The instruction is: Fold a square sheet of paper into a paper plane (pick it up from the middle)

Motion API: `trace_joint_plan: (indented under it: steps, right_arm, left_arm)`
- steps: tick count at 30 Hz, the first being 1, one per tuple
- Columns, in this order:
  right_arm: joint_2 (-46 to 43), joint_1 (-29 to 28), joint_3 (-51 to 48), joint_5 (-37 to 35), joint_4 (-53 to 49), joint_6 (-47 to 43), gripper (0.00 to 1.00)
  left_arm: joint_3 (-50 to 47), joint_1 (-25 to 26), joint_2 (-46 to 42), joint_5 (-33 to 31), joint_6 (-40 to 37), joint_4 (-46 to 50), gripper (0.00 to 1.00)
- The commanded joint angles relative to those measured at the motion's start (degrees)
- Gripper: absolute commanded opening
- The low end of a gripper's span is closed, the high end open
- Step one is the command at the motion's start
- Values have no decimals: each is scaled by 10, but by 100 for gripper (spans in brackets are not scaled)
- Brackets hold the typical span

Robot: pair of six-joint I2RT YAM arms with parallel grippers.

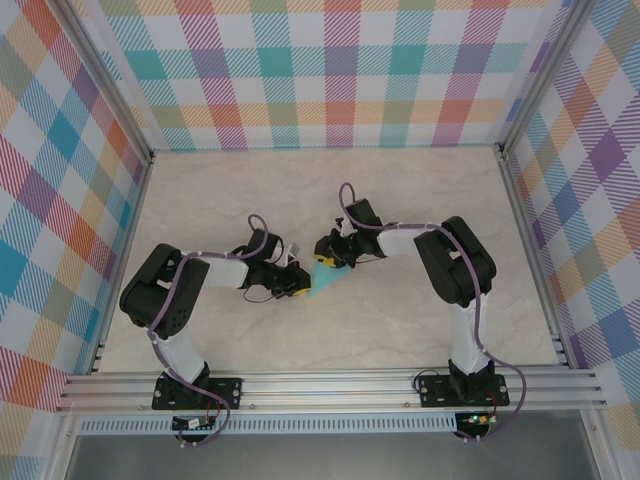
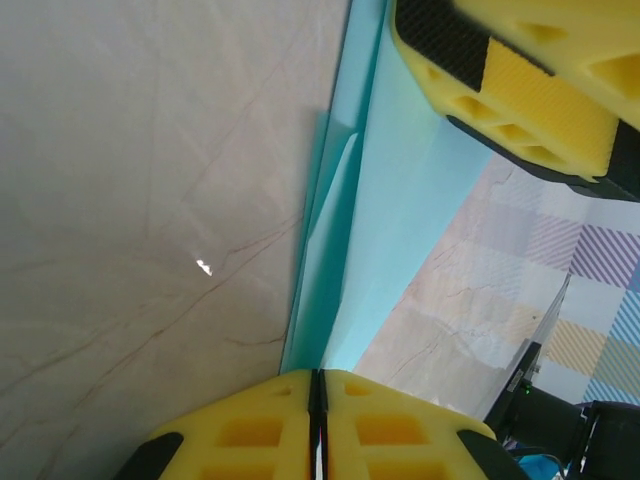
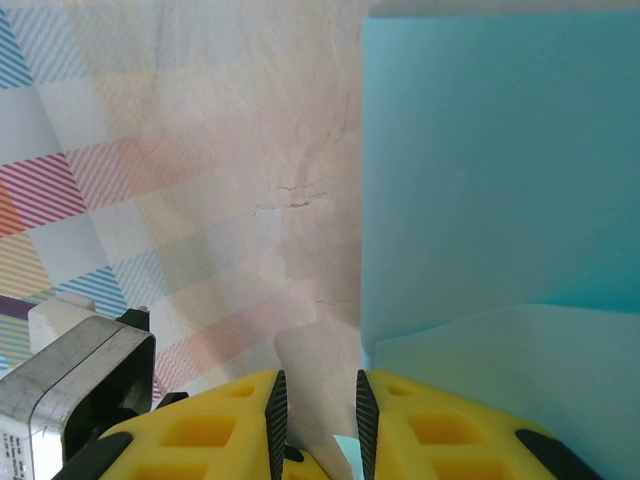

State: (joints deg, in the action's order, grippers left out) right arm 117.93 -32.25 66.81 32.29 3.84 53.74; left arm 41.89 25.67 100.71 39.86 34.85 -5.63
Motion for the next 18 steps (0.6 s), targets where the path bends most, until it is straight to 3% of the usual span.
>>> trace_joint_plan:
  steps: [1, 7, 18]
  right_arm:
    - [19, 0, -5, -1, -20, -15, 28]
    - [-2, 0, 7, 15, -17, -6, 30]
    - [-77, 8, -24, -31, -39, -15, 33]
  left_arm:
    - [-11, -11, -2, -14, -16, 50, 7]
    - [-1, -11, 30, -27, -14, 59, 0]
    - [-19, -11, 28, -25, -3, 38, 0]
